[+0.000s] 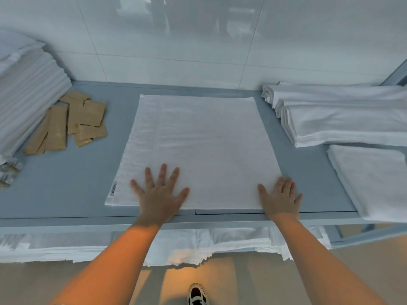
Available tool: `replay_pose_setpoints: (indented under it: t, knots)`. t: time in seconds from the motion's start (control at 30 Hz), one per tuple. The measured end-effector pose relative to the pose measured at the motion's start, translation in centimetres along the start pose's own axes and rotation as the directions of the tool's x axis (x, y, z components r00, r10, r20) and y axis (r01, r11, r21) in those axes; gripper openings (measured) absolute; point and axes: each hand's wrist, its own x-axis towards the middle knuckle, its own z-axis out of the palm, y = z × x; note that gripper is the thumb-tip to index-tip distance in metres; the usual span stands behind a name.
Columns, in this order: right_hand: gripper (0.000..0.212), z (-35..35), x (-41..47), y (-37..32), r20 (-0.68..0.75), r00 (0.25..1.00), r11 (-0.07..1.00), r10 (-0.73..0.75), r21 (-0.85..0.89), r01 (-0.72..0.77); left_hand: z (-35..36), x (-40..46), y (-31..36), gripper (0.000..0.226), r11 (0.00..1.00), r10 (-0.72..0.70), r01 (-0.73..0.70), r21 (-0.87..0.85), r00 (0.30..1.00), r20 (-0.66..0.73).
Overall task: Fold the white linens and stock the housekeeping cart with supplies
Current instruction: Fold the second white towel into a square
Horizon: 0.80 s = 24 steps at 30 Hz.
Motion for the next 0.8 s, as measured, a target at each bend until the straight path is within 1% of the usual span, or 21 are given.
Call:
replay_pose_setpoints:
  t: [0.03,0.07,0.13,0.17,0.23,0.33,0.4,0.47,0.57,0.67,0.8]
  knots:
    - [0.080,-0.3,0.2,-0.4,-0.032,0.999,1.000,-0.005,-0.009,0.005,0.0,0.0,0.0,0.073,1.000,0.002,-0.002,-0.001,1.000,-0.001]
    - [0.077,-0.6,0.5,-0.9,-0.090,0.994,0.998,-0.058,-0.033,0.055,0.1,0.0,0.0,0.073,1.000,0.004,-0.004,-0.001,1.000,-0.004]
    - [0.067,-1.2,1.5,-2.5,-0.187,0.946,0.963,-0.265,-0.105,0.249,0.0,0.0,-0.2,0.073,1.000,0.008,-0.008,0.006,1.000,-0.014]
    - [0.063,-1.6,2.1,-3.5,-0.186,0.909,0.925,-0.373,-0.149,0.349,0.0,0.0,-0.4,0.073,1.000,0.011,-0.011,0.012,1.000,-0.022]
    - [0.059,-2.3,3.7,-5.3,-0.107,0.843,0.842,-0.526,-0.207,0.499,0.2,-0.2,-0.8,0.072,0.999,0.021,-0.020,0.033,0.999,-0.037]
    - [0.060,-2.5,6.0,-7.5,0.033,0.759,0.716,-0.651,-0.308,0.627,0.3,-0.5,-1.5,0.071,0.998,0.048,-0.044,0.055,0.997,-0.066]
    - [0.061,-2.0,6.8,-8.3,0.113,0.706,0.646,-0.700,-0.321,0.692,0.3,-0.6,-1.6,0.070,0.996,0.063,-0.058,0.061,0.994,-0.090]
    - [0.059,-1.5,7.1,-8.7,0.143,0.679,0.628,-0.720,-0.281,0.726,0.1,-0.7,-1.6,0.070,0.995,0.076,-0.070,0.072,0.993,-0.095]
    - [0.058,-1.3,6.5,-8.5,0.152,0.679,0.633,-0.718,-0.262,0.728,-0.2,-1.0,-1.8,0.070,0.992,0.100,-0.093,0.083,0.992,-0.078]
    - [0.060,-1.3,5.2,-7.9,0.156,0.696,0.646,-0.701,-0.275,0.712,0.0,-2.0,-2.0,0.070,0.990,0.118,-0.113,0.088,0.991,-0.057]
    - [0.060,-1.4,2.7,-6.8,0.161,0.702,0.650,-0.694,-0.279,0.707,0.1,-3.9,-2.3,0.072,0.994,0.090,-0.090,0.065,0.996,0.002]
